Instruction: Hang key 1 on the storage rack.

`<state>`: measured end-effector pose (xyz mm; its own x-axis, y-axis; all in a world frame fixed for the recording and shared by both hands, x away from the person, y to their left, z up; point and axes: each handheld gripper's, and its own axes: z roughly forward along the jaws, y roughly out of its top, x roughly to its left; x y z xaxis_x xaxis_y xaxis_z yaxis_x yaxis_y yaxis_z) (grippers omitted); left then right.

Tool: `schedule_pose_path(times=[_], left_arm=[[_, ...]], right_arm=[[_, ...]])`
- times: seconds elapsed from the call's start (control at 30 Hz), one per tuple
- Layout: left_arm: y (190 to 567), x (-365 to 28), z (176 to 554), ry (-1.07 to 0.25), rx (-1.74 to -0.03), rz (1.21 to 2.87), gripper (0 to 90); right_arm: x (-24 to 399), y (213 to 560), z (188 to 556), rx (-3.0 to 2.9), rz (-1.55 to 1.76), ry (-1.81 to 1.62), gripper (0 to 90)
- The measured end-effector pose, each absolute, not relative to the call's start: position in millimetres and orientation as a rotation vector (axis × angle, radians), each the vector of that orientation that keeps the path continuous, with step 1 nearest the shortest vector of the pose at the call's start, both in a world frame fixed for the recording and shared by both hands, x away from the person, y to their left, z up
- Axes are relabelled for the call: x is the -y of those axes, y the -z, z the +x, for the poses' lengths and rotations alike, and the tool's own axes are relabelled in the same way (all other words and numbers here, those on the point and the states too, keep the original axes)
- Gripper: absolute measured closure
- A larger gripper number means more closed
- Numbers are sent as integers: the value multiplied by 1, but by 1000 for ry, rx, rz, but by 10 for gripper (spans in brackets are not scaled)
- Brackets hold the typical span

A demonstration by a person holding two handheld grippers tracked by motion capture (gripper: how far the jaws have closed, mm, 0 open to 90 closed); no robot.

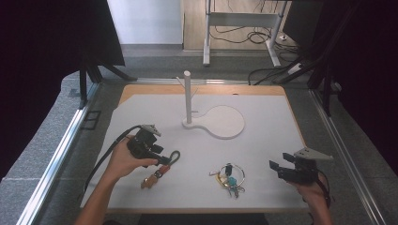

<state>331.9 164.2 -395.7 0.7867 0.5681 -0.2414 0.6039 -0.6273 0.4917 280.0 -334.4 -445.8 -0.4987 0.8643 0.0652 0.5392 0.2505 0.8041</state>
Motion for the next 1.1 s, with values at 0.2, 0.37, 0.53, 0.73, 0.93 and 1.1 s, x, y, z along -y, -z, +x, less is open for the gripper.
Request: schedule_pose_path(times=[0.2, 0.37, 0.53, 0.73, 0.93, 1.1], left_arm=[[406, -163, 336, 123, -906, 2444, 395], [419, -164, 336, 151, -953, 2482, 411], [434, -163, 336, 169, -1008, 2505, 430], [442, -159, 337, 148, -1045, 2528, 454], [448, -155, 339, 144, -1062, 2554, 466], [450, -153, 340, 145, -1066, 2561, 480]], right_arm=[[330, 447, 280, -2148, 1273, -1127, 311], [327, 448, 281, -2161, 1268, -1107, 311], [326, 450, 282, -2169, 1275, -1104, 312], [325, 452, 282, -2172, 1277, -1092, 312], [326, 452, 283, -2174, 1288, -1091, 312], [325, 452, 282, -2172, 1288, -1088, 312]])
